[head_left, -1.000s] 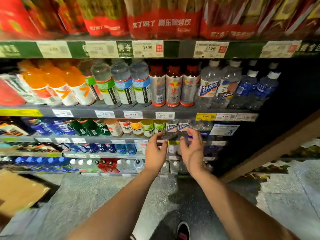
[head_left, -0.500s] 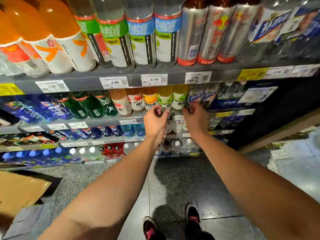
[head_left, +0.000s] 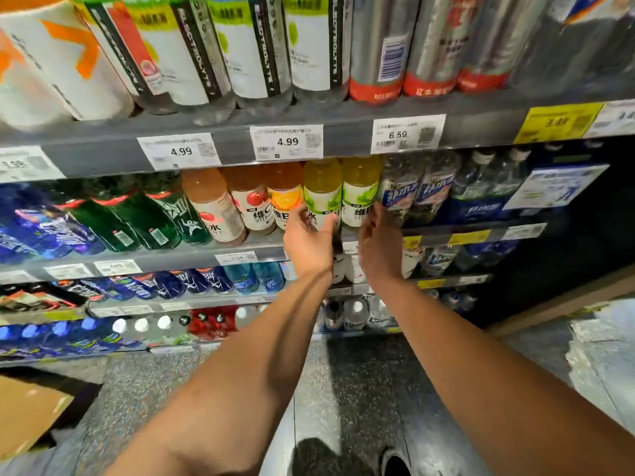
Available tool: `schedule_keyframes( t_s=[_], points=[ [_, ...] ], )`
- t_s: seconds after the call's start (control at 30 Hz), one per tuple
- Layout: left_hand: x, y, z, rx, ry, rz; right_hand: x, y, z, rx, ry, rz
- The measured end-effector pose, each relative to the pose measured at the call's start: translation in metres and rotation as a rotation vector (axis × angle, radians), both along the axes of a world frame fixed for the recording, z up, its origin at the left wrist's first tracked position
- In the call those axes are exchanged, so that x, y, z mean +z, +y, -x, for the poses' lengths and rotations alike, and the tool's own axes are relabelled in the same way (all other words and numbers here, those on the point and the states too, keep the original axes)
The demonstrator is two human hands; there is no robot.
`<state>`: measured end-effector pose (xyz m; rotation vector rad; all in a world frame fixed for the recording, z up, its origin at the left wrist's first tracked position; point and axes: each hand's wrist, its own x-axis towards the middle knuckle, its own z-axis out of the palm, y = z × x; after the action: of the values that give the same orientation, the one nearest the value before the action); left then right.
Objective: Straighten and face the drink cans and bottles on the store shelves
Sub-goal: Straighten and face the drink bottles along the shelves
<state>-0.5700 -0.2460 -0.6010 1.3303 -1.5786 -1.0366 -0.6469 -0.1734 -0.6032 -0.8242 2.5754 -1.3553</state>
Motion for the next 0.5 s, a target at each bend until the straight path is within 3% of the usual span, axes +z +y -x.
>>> schedule_keyframes(
  t_s=[0.23, 0.37, 0.5],
  points=[
    [-0.012, 0.001, 0.008, 0.027, 0.018, 0.049, -0.015, -0.013, -0.005, -0.041, 0.045, 0.162],
    [-0.005, 0.005, 0.014, 0.078, 0.097, 0.005, -0.015, -0.013, -0.008, -0.038, 0.023, 0.170],
    [-0.007, 0.003, 0.015, 0.063, 0.062, 0.011, -0.015, -0.009, -0.004, 0.004, 0.043, 0.138]
  ],
)
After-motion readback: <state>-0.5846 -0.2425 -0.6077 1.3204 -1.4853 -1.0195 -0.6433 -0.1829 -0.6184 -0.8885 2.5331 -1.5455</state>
